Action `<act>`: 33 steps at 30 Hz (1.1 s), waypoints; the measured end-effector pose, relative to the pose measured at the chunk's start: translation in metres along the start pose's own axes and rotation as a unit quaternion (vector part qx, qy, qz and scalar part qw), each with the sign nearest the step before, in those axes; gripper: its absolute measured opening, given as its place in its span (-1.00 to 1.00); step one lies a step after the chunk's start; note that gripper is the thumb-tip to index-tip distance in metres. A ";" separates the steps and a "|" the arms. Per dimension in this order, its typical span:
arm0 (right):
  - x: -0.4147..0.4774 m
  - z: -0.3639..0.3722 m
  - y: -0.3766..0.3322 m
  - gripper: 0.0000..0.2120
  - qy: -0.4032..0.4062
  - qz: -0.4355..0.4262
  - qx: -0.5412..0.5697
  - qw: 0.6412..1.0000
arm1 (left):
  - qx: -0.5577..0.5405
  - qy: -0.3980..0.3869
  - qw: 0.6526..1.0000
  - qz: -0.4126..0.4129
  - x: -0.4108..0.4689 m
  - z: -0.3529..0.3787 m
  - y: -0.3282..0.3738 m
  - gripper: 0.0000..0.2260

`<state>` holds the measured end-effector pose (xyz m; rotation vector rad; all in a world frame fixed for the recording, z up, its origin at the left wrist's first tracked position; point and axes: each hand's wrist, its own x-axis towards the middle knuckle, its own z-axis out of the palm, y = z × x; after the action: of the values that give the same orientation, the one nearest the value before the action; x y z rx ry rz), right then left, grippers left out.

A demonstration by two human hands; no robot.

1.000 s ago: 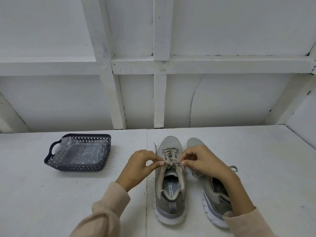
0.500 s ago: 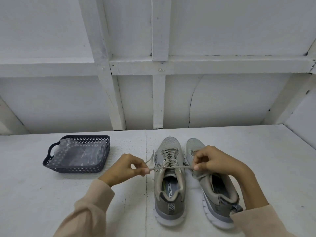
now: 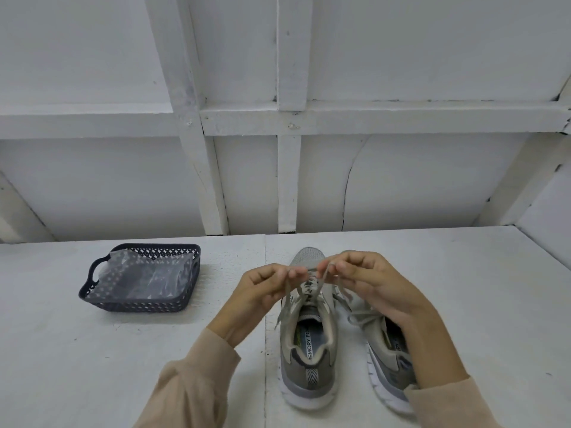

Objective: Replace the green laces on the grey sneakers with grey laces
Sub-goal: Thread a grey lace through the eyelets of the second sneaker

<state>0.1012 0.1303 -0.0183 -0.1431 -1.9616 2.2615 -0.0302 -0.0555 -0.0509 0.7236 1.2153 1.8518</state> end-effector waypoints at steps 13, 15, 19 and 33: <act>0.011 0.029 0.011 -0.80 0.070 -0.008 0.093 0.993 | -0.005 0.069 0.997 0.019 0.009 0.030 -0.004 -0.84; 0.010 0.029 0.013 -0.78 0.080 -0.006 0.083 0.993 | 0.022 0.066 0.997 0.018 0.008 0.027 -0.008 -0.83; 0.010 0.032 0.015 -0.82 0.107 -0.017 0.016 0.994 | 0.056 0.072 0.996 0.012 0.008 0.025 -0.012 -0.75; 0.006 0.033 0.010 -0.72 0.169 -0.043 -0.107 0.979 | 0.077 0.112 0.990 -0.031 0.010 0.024 -0.004 -0.82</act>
<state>0.0895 0.0973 -0.0236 -0.4264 -1.9735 1.8244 -0.0153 -0.0347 -0.0453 0.5629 1.5214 1.8393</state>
